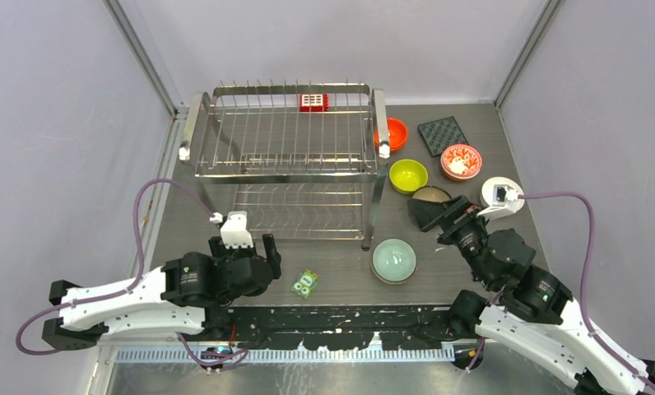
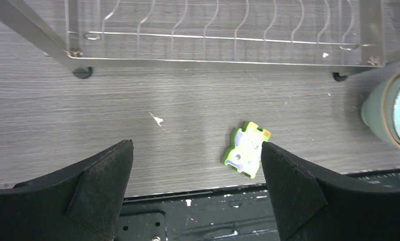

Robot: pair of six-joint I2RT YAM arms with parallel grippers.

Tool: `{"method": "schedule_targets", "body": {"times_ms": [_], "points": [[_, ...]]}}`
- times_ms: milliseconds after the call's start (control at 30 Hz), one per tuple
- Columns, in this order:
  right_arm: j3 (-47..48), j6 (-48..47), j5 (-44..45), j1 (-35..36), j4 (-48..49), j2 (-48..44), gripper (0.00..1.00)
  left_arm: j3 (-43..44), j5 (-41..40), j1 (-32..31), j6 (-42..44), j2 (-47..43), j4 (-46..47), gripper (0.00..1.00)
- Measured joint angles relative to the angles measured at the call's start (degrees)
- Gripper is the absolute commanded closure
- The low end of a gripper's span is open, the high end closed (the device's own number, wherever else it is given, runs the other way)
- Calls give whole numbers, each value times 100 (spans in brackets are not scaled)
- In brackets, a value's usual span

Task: Unload the bowls from the dish rack
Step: Reset both arms

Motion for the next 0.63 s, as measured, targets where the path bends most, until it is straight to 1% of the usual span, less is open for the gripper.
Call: {"method": "schedule_targets", "body": {"times_ms": [133, 300, 433, 633], "points": [[-59, -164, 374, -2, 260, -81, 0, 205, -216, 0, -177, 398, -352, 0], [-155, -466, 800, -2, 306, -48, 0, 291, -330, 0, -555, 741, -573, 0], [-413, -514, 1292, -2, 195, -116, 0, 291, -334, 0, -835, 741, -577, 0], [-772, -372, 1711, -2, -197, -608, 0, 289, -382, 0, -1019, 581, -608, 0]]}}
